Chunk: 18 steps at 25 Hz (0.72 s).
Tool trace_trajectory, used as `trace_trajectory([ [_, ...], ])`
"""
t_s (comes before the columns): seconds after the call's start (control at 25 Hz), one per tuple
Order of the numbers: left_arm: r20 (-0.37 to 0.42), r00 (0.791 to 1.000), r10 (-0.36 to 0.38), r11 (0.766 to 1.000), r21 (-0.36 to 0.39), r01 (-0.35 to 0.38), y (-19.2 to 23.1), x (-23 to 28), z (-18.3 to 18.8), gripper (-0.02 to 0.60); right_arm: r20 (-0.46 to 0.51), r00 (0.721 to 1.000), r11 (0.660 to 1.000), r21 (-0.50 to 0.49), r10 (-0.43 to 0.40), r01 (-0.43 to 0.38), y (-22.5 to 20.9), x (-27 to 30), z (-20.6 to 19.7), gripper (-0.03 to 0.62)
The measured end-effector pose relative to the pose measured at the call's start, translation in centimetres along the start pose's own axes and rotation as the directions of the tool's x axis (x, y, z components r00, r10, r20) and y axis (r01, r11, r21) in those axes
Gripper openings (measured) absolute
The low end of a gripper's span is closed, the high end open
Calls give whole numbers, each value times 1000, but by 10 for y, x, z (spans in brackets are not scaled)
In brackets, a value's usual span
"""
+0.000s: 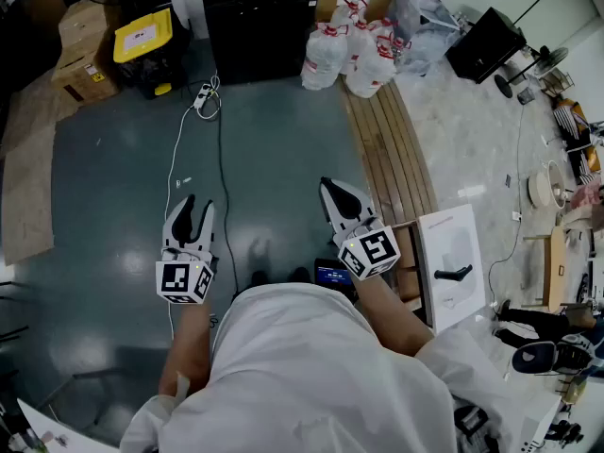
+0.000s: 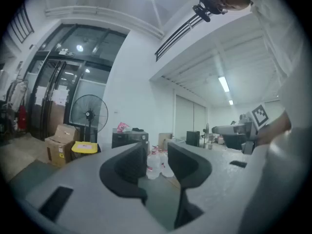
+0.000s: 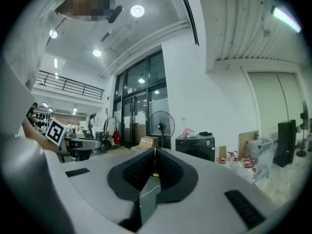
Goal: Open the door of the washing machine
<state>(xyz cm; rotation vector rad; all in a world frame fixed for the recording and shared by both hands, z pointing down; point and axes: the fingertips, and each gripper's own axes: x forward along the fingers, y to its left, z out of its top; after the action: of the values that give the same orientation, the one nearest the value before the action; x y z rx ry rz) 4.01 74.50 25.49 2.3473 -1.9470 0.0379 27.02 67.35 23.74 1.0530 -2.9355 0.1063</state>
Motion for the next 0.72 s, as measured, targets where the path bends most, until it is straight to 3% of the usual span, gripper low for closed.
trace_trajectory([
  [0.24,34,999,21,1000,-2,-21,-16,3,20,161,59,998,999,-45,16,-13,-23,-11,31,32],
  [0.72,-4,999,32,998,-45,-32,-55,3,4,152,62,997,999,5,-41,41,-61,-63,8,34],
])
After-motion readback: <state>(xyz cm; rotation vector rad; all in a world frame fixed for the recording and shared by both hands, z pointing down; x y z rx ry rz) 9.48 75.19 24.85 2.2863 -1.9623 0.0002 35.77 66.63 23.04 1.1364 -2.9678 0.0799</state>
